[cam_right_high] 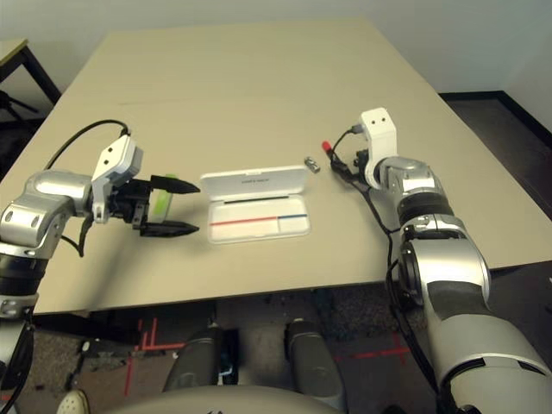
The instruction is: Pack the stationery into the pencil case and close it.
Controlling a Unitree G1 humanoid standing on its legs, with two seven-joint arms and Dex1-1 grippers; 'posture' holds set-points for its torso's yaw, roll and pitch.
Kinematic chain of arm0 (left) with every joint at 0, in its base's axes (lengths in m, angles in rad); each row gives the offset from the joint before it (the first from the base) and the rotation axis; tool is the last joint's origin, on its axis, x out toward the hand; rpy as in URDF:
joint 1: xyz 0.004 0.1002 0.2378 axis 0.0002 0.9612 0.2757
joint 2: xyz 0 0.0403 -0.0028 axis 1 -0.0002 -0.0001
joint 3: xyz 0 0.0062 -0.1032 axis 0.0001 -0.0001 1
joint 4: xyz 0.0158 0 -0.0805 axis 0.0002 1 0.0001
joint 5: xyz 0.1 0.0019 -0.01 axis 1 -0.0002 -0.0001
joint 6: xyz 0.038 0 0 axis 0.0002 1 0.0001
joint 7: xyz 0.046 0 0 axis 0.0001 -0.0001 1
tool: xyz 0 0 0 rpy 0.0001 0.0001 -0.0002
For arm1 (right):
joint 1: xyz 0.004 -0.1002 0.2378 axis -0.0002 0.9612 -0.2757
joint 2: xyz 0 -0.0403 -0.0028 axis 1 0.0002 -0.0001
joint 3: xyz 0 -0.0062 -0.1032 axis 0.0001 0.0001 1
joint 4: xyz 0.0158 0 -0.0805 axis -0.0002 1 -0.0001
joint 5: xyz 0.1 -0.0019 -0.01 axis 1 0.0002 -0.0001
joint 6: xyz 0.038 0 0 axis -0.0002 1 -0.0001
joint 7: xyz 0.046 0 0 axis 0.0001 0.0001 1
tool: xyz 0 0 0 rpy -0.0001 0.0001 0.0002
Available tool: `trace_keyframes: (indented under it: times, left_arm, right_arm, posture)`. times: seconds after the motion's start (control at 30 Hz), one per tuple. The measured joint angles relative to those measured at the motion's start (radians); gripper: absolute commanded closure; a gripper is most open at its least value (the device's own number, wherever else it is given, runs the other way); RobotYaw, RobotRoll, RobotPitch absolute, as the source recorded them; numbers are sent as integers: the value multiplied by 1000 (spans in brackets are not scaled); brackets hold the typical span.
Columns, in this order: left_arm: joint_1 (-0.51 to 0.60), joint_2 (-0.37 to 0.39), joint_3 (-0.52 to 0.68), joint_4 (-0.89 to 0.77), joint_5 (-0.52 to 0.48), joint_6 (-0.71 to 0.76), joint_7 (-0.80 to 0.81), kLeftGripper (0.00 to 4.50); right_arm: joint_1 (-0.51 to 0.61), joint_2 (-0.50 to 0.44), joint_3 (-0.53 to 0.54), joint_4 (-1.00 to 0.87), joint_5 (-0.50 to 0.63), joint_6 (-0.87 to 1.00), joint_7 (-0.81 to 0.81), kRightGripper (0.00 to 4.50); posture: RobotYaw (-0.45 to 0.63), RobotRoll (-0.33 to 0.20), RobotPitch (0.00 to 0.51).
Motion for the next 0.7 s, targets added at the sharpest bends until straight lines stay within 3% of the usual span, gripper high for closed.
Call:
trace_keyframes:
  times: [0.07,0.33,0.37,0.7]
  left_arm:
    - [6,2,2,-15,-9,6,8,0]
    - [11,3,10,-26,-31,25,30,0]
    - [11,3,10,-27,-31,27,32,0]
    - [19,7,11,-56,-34,36,43,0]
  right_arm:
    - [-2,5,-1,9,-5,-3,1,592]
    - [-19,24,-4,39,-7,-4,-2,3689]
    - [-21,25,-4,40,-7,-3,-1,3920]
    - [-24,-40,-3,22,-6,51,119,3914]
  posture:
    - [6,0,63]
    - [8,0,65]
    - [8,0,65]
    - [0,0,75]
